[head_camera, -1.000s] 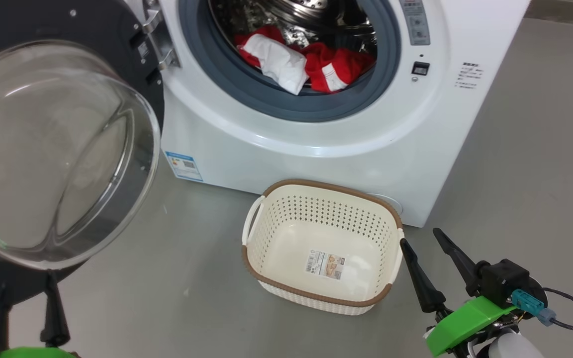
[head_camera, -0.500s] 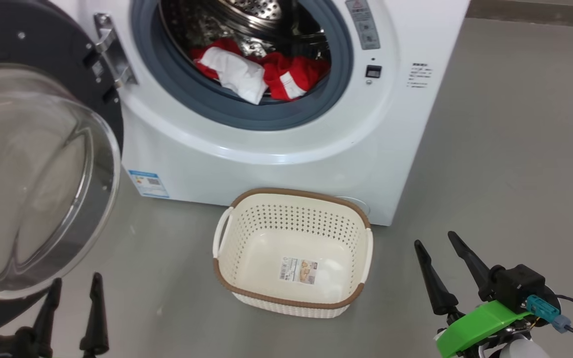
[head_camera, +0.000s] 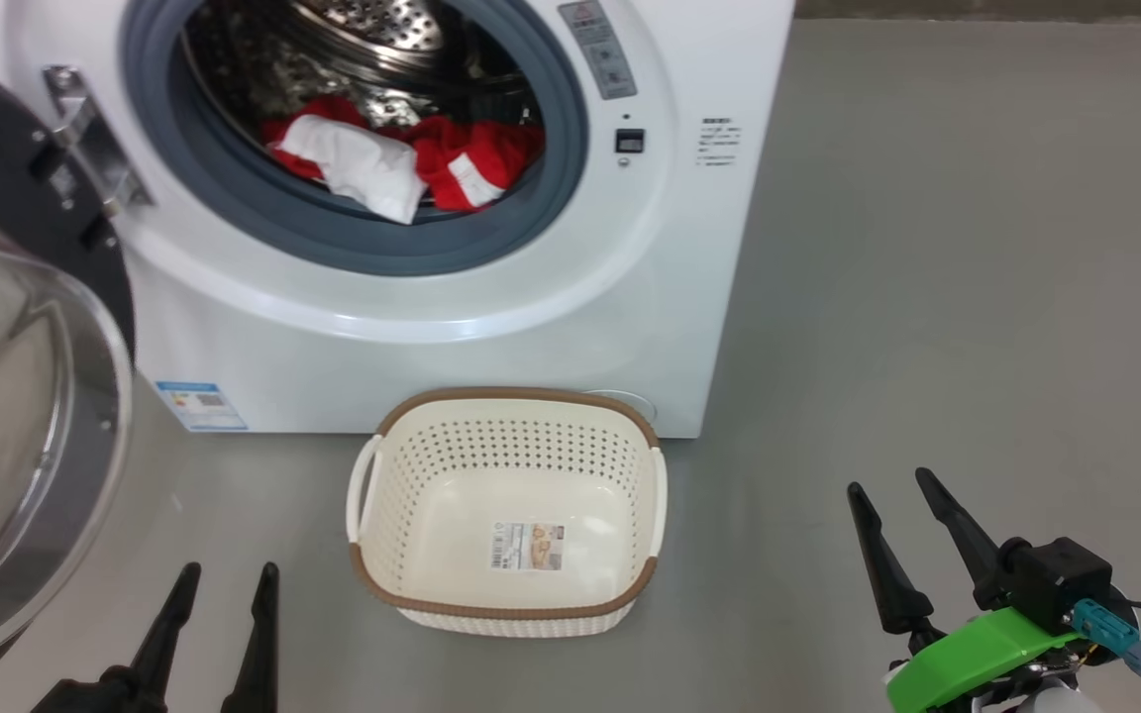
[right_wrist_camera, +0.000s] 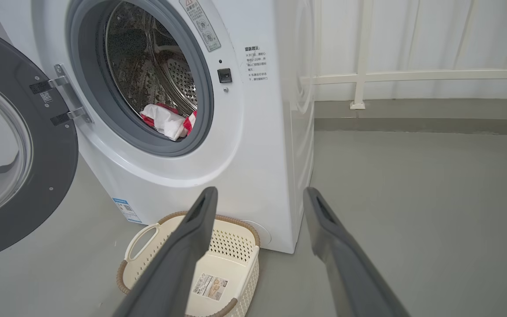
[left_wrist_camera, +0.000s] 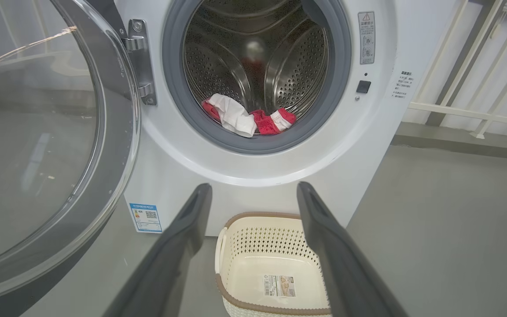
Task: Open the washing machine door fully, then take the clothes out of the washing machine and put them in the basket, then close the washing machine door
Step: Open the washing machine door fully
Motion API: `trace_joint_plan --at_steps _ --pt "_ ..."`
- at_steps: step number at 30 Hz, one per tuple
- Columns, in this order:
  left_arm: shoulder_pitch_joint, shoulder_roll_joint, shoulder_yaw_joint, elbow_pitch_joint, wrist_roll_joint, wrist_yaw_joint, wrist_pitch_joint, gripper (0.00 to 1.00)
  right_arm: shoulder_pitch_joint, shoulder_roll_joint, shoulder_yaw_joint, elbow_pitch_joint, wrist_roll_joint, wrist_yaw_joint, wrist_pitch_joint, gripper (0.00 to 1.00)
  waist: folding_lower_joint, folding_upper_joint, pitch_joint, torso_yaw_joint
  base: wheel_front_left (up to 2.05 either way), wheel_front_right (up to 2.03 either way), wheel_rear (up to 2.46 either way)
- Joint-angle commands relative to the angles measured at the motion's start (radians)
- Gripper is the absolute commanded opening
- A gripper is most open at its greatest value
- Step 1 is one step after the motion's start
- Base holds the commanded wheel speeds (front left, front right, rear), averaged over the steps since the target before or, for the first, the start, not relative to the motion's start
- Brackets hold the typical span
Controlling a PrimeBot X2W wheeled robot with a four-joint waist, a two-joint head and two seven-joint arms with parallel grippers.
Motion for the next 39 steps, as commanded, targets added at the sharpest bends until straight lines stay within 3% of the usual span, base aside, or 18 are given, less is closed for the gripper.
trace_joint_plan --at_steps 1,19,39 --pt "-0.011 0.026 0.026 -0.03 -0.008 -0.006 -0.008 1.0 0.0 -0.004 0.012 -0.029 -0.003 0.005 -0.009 1.0 0.0 0.0 0.0 -0.032 0.0 0.0 0.0" --pt "-0.009 0.042 -0.034 -0.08 -0.039 -0.006 -0.008 1.0 0.03 0.001 -0.048 -0.06 -0.01 0.005 -0.009 1.0 0.0 0.0 0.011 -0.133 0.0 0.0 0.0" --pt "-0.015 0.033 -0.016 -0.088 -0.03 -0.006 -0.008 1.0 0.034 0.006 -0.062 -0.064 -0.014 0.005 -0.009 1.0 0.0 0.0 0.006 -0.134 0.0 0.0 0.0"
